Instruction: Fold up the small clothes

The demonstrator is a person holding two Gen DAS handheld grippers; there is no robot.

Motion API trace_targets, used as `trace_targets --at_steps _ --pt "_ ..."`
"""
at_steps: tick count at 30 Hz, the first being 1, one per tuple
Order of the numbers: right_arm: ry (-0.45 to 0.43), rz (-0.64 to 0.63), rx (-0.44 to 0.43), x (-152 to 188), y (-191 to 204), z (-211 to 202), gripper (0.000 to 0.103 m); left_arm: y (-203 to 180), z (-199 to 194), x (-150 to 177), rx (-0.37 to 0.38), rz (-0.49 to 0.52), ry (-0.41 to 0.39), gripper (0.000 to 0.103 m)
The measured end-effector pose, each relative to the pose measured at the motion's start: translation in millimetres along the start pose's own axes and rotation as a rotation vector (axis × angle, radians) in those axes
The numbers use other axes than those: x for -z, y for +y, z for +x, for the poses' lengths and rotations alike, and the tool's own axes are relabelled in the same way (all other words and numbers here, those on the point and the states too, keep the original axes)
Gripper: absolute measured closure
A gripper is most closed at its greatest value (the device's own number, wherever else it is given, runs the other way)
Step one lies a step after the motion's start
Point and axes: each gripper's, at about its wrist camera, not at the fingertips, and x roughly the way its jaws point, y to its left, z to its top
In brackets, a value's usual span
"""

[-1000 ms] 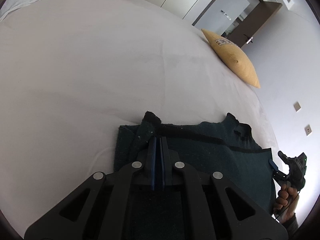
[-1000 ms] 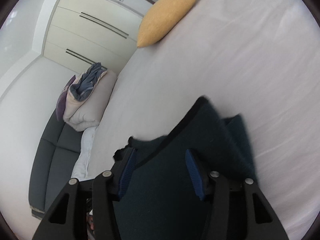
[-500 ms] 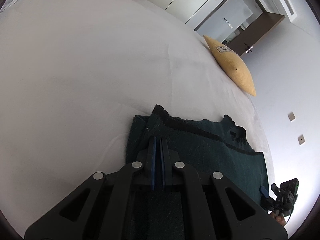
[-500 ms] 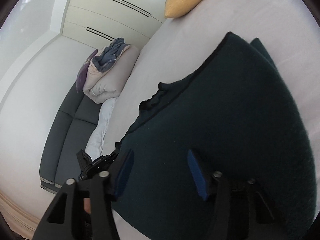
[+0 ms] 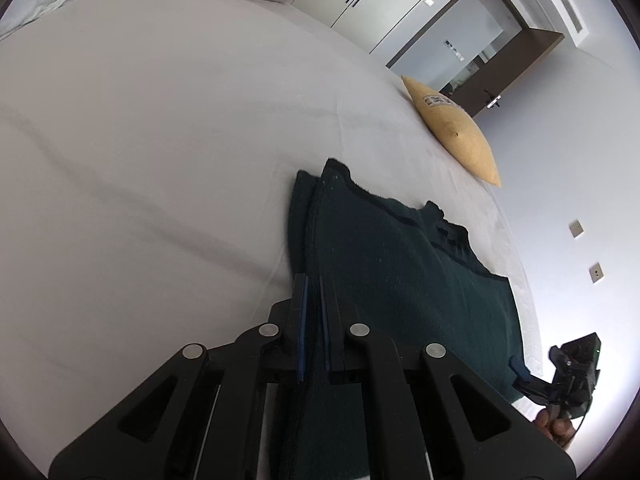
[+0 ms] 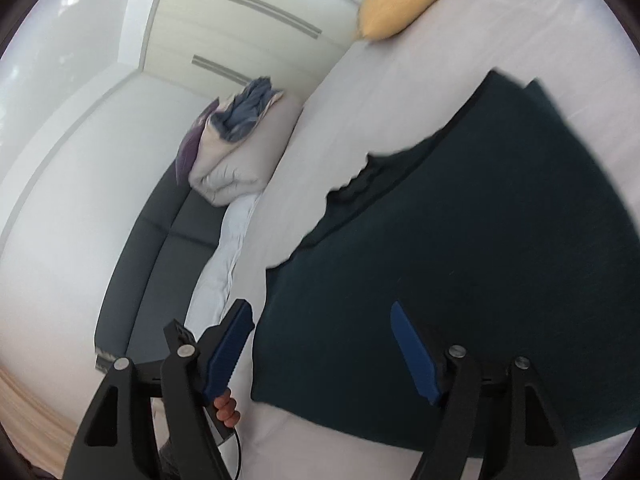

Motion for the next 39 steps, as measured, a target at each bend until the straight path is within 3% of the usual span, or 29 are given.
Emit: trace_targets --at_steps 2,4,6,7,9,10,11,18,25,27,32,39 --pt "0.038 0.018 0.05 6.9 -10.1 15.7 0.028 6.6 -3.4 9.2 0.002 -0.023 0.034 0.098" --pt "0.019 0.059 0.039 10.7 -26.4 10.5 0.043 11.9 -8.0 19.1 0.025 -0.037 0.067 0.098" --pt "-0.022 0.13 0.03 12.1 -39.7 -9.0 0.048 16.2 -14.1 27.0 0.052 -0.058 0.096 0.095" --pt "-0.052 0.146 0.048 12.3 -41.9 -21.1 0.047 19.0 -17.0 30.8 0.071 -0.072 0.111 0.088" --pt "-0.12 0.155 0.113 13.7 -40.8 -48.7 0.036 24.8 -19.0 37.5 0.106 -0.11 0.146 0.06" --pt "-0.144 0.162 0.124 13.9 -39.1 -58.9 0.03 28.2 -20.4 40.7 0.145 -0.139 0.16 0.032" --pt "-0.166 0.166 0.113 13.9 -36.5 -69.4 0.028 30.9 -22.5 42.4 0.191 -0.162 0.158 0.025" --pt "-0.155 0.131 0.012 13.2 -11.5 -77.7 0.025 39.0 -0.9 30.8 0.307 -0.251 0.291 0.025" --pt "-0.053 0.069 -0.052 7.7 20.2 -38.7 0.025 46.6 20.4 11.4 0.358 -0.296 0.376 0.027" --pt "-0.017 0.057 -0.055 4.1 30.1 -19.5 0.025 43.9 23.3 9.6 0.347 -0.28 0.39 0.034" --pt "0.082 0.023 -0.061 -2.1 54.6 35.2 0.025 45.3 32.8 16.6 0.377 -0.293 0.41 0.068" --pt "0.203 0.031 -0.005 -6.9 60.4 104.9 0.026 51.4 32.9 23.2 0.434 -0.32 0.388 0.084"
